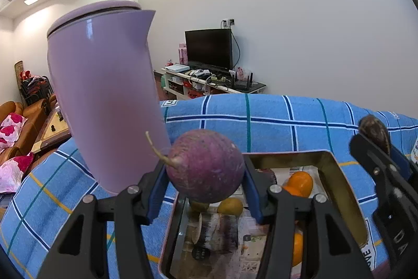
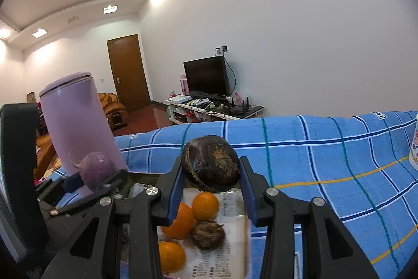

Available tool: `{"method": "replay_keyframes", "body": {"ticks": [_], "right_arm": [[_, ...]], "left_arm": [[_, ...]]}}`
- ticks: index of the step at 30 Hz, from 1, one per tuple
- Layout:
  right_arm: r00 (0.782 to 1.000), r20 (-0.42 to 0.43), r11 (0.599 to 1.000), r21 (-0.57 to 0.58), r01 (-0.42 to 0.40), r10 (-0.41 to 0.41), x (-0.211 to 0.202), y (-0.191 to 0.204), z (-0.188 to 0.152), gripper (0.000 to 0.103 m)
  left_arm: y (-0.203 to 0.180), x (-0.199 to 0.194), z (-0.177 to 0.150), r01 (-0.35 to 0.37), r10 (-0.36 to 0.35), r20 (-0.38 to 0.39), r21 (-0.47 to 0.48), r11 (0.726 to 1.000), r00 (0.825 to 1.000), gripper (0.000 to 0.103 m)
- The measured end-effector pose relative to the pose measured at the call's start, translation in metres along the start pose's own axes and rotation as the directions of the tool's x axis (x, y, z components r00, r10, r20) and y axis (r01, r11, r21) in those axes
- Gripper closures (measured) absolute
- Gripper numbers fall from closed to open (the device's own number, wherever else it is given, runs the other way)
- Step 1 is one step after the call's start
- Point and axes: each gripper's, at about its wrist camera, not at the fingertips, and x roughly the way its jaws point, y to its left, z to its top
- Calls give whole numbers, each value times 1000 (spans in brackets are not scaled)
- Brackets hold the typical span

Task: Organize fruits
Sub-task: 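Carry the purple yam over the tin with the left tool while the right tool carries the brown fruit there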

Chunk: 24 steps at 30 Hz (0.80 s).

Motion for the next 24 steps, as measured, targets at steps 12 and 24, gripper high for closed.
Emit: {"method": "replay_keyframes", "body": {"ticks": [12,24], "right_arm": [[999,-47,1000,10,12,-12,7,-18,-2,61],[993,-104,998,-45,48,-52,22,-13,-8,61]], "left_arm": [[-1,6,-5,12,-12,-23,0,1000,1000,49],[-29,8,-14,39,-35,-34,107,994,999,49]]}}
